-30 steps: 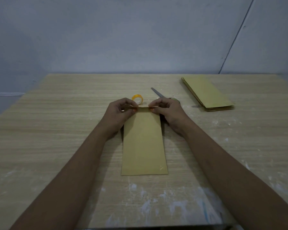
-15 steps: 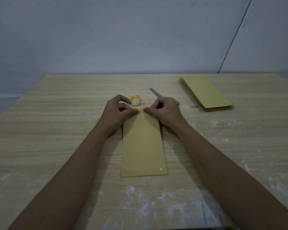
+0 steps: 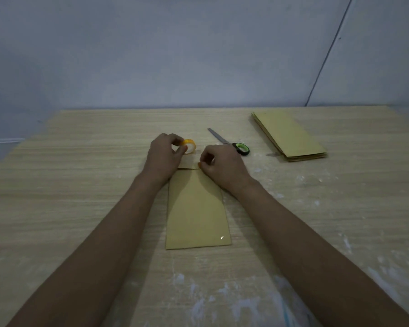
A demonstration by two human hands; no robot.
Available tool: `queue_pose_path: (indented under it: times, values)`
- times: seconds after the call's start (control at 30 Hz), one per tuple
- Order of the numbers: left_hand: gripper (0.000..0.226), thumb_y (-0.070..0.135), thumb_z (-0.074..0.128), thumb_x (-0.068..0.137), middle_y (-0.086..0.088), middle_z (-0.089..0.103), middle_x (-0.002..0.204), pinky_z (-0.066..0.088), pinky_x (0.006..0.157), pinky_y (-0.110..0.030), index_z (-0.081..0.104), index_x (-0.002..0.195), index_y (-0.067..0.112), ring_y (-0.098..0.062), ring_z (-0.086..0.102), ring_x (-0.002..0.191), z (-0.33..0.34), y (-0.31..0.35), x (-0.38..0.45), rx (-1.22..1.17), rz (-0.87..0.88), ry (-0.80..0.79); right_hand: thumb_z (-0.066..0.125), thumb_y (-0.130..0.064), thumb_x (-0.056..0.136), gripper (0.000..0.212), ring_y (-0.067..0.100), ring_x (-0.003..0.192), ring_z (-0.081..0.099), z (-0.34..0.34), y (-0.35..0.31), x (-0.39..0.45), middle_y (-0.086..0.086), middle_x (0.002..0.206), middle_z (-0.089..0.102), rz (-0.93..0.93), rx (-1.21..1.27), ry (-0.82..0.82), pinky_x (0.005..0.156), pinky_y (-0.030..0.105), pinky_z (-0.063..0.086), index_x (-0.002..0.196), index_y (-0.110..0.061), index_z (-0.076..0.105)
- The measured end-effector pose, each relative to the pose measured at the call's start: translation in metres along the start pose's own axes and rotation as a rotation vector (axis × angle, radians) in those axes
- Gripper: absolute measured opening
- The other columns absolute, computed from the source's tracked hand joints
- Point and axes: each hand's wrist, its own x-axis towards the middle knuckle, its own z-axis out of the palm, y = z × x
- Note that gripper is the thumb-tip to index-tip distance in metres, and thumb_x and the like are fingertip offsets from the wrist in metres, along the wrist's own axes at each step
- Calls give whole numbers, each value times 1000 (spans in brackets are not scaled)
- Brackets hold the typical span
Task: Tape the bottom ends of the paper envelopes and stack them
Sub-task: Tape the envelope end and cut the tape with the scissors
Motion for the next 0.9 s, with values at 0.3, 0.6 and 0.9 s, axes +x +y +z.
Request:
queue_pose_path:
  times: [0.3, 0.6, 0.9]
  values:
    - [8, 4, 56, 99, -11, 62, 94, 55, 65, -19, 59, 96, 12, -7, 69, 65, 2, 11, -15, -676, -201, -148, 70, -10, 81, 19, 12, 71, 63, -3, 0, -4, 2, 73, 69, 198, 243, 48, 66, 22, 49, 100, -11, 65]
    - [16, 8, 56, 99, -16, 67, 102, 56, 72, -19, 61, 111, -2, -12, 71, 77, -3, 6, -19, -712, -184, -263, 55, -3, 94, 26, 10, 58, 59, -18, -11, -5, 5, 75, 68, 481, 866, -60, 47, 24, 42, 112, -12, 71]
    - [12, 5, 58, 97, -16, 65, 97, 55, 69, -18, 62, 107, 0, -9, 70, 74, -4, 6, -20, -748, -166, -296, 54, -5, 98, 14, 7, 53, 59, -21, -12, -3, 3, 66, 64, 590, 1183, -151, 46, 16, 42, 96, -6, 67]
